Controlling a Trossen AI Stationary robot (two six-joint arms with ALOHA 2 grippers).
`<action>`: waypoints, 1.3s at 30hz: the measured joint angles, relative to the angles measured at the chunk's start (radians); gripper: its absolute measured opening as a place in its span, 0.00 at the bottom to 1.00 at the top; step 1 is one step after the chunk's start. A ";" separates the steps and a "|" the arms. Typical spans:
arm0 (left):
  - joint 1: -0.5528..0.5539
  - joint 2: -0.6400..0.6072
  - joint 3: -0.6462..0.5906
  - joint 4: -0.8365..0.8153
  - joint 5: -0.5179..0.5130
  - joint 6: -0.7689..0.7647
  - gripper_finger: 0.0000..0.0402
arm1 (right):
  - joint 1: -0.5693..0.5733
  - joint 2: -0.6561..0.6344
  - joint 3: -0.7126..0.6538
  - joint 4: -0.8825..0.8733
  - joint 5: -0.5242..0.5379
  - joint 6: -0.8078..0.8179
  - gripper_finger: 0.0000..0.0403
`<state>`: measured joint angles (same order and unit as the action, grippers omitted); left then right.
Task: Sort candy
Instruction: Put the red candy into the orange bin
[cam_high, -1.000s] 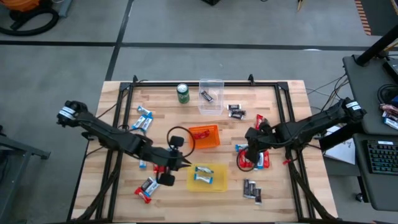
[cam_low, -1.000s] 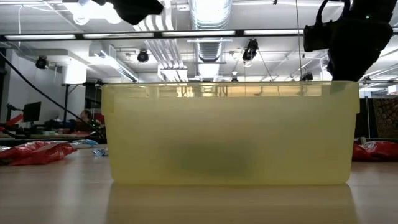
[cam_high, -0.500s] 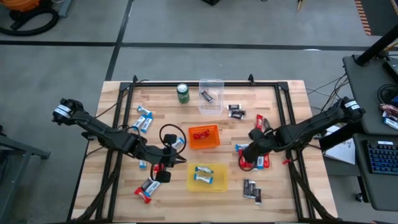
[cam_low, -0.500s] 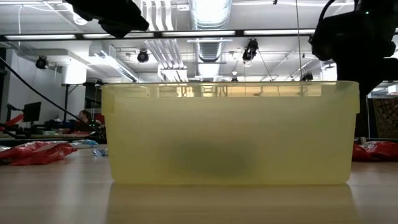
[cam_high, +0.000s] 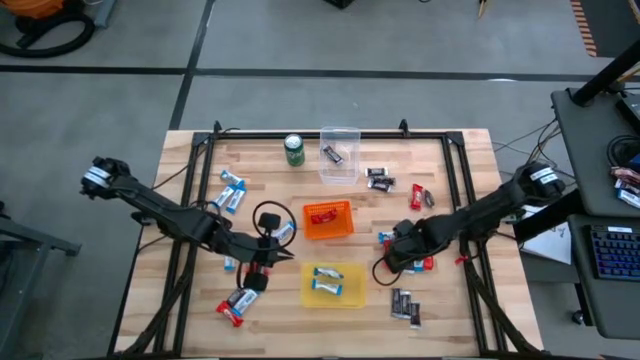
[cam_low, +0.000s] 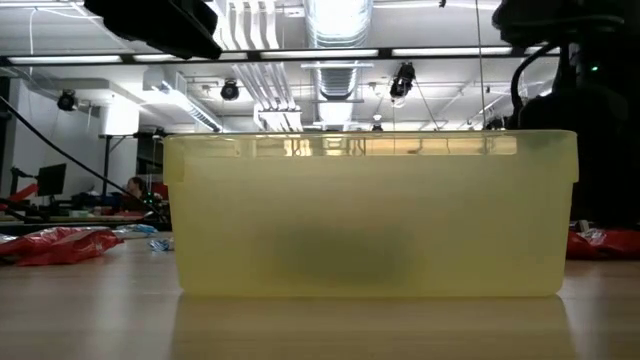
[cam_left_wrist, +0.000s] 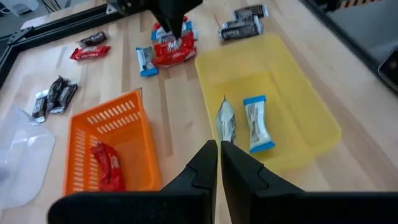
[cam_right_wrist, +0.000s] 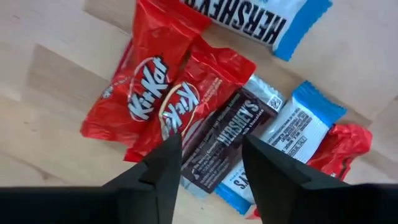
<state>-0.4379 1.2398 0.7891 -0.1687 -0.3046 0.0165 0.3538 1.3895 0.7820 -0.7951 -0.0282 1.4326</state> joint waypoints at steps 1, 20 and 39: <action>0.000 -0.006 -0.004 -0.002 0.000 0.009 0.01 | 0.000 0.009 0.004 0.002 -0.001 0.007 0.43; 0.002 -0.031 -0.019 -0.005 0.000 0.088 0.01 | 0.000 0.110 0.098 0.001 0.025 0.060 0.46; 0.003 -0.031 -0.019 0.003 -0.002 0.066 0.01 | 0.011 0.136 0.096 0.037 0.055 0.018 0.05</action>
<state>-0.4351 1.2083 0.7696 -0.1654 -0.3061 0.0824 0.3649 1.5255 0.8783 -0.7582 0.0265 1.4510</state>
